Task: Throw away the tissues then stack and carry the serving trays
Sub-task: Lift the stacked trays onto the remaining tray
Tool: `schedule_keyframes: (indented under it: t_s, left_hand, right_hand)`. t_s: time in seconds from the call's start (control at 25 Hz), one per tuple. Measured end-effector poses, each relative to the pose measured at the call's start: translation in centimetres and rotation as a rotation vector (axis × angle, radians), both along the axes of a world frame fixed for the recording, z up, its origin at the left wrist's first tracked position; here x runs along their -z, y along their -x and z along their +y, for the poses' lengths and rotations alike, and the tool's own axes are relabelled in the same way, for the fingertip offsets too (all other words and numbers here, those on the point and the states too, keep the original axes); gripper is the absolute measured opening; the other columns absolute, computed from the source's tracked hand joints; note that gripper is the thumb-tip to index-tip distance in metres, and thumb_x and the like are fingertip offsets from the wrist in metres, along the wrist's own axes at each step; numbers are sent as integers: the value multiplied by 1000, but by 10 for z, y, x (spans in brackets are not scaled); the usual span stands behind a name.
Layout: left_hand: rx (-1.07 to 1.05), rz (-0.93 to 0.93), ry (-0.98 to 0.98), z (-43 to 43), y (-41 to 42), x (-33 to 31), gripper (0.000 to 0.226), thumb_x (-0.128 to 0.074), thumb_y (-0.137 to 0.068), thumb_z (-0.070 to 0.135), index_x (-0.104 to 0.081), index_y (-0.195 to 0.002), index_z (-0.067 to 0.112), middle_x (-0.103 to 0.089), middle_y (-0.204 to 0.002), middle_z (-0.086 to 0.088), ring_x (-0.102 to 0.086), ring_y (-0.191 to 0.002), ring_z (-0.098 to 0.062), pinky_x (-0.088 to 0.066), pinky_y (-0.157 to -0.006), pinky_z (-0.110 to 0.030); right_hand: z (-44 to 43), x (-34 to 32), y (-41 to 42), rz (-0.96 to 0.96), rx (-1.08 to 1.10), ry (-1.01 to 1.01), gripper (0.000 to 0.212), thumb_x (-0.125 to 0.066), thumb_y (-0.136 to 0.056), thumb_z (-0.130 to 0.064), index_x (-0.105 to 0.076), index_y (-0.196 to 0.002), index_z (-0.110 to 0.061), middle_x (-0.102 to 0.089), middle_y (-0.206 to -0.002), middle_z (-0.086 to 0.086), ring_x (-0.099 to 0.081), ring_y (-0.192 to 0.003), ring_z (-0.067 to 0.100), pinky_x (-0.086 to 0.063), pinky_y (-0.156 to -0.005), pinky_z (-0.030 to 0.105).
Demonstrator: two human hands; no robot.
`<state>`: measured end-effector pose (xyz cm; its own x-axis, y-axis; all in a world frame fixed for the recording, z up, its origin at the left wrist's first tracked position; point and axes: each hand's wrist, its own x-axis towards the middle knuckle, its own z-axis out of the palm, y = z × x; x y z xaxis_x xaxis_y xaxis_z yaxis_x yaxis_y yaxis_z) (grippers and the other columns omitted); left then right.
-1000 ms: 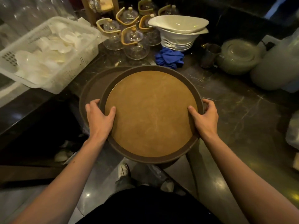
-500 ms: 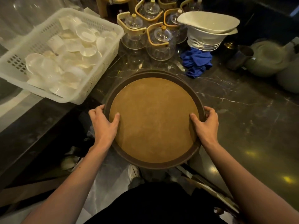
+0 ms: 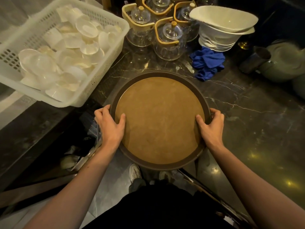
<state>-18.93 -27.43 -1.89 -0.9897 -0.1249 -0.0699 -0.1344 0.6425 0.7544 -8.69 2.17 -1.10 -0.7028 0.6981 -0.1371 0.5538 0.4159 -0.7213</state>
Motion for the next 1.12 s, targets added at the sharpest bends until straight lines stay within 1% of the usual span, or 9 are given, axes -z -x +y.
schedule_keyframes:
  t_s: [0.16, 0.36, 0.48, 0.56, 0.64, 0.76, 0.92, 1.0, 1.12]
  left_hand:
    - [6, 3, 22, 6, 8, 5, 60, -66, -86, 28, -42, -136, 5, -36, -130, -17, -35, -123, -29, -31, -104, -35]
    - [1, -4, 17, 9, 14, 12, 59, -65, -86, 28, -42, -135, 4, -36, -130, -17, -36, -122, -30, -34, -105, -40]
    - [19, 21, 22, 8, 12, 15, 58, -64, -88, 30, -41, -135, 5, -35, -129, -17, -36, -121, -29, -34, -104, -39]
    - [24, 16, 10, 8, 11, 16, 58, -62, -88, 33, -40, -135, 8, -35, -130, -15, -35, -122, -27, -33, -103, -38]
    - [27, 3, -5, 7, 10, 16, 58, -61, -89, 36, -39, -136, 10, -35, -132, -14, -34, -124, -26, -33, -104, -38]
    - [20, -7, -33, 6, 10, 17, 56, -60, -89, 38, -38, -135, 14, -37, -131, -12, -36, -124, -24, -33, -103, -37]
    - [20, -12, -54, 7, 10, 15, 54, -59, -90, 37, -38, -135, 14, -43, -131, -10, -45, -116, -19, -35, -94, -30]
    - [28, -30, -19, 7, 10, 14, 56, -56, -91, 39, -37, -137, 14, -44, -133, -11, -47, -117, -23, -37, -94, -33]
    - [28, -98, 62, 7, 12, 15, 62, -52, -91, 46, -32, -141, 14, -41, -138, -12, -48, -121, -31, -40, -97, -44]
  right_hand:
    - [9, 3, 9, -20, -20, 5, 57, -71, -86, -36, -45, -131, -12, -42, -123, 5, -47, -110, 18, -44, -97, 37]
    - [12, 5, 19, -29, -45, -31, 60, -68, -88, -38, -42, -135, -10, -41, -129, 9, -44, -111, 16, -42, -96, 34]
    - [13, 12, 16, -42, -66, -86, 61, -62, -90, -45, -40, -137, -12, -38, -126, 8, -47, -114, 22, -44, -99, 40]
    - [14, 17, 13, -60, -71, -126, 59, -58, -92, -47, -40, -138, -14, -36, -124, 8, -49, -111, 24, -46, -98, 42]
    - [13, 16, 13, -73, -61, -102, 56, -55, -94, -44, -38, -140, -17, -39, -129, 10, -50, -111, 24, -45, -96, 39]
    - [12, 14, 13, -80, -61, -91, 54, -53, -96, -42, -37, -143, -18, -45, -135, 12, -51, -118, 25, -39, -93, 35]
    - [14, 16, 11, -73, -79, -101, 54, -50, -96, -43, -37, -143, -19, -51, -137, 11, -53, -121, 26, -43, -98, 41]
    - [14, 17, 11, -95, -87, -135, 54, -48, -96, -46, -37, -142, -20, -54, -136, 11, -54, -121, 29, -45, -98, 45]
    - [15, 14, 12, -216, -111, -216, 57, -42, -95, -53, -33, -143, -24, -56, -136, 12, -57, -119, 34, -46, -95, 50]
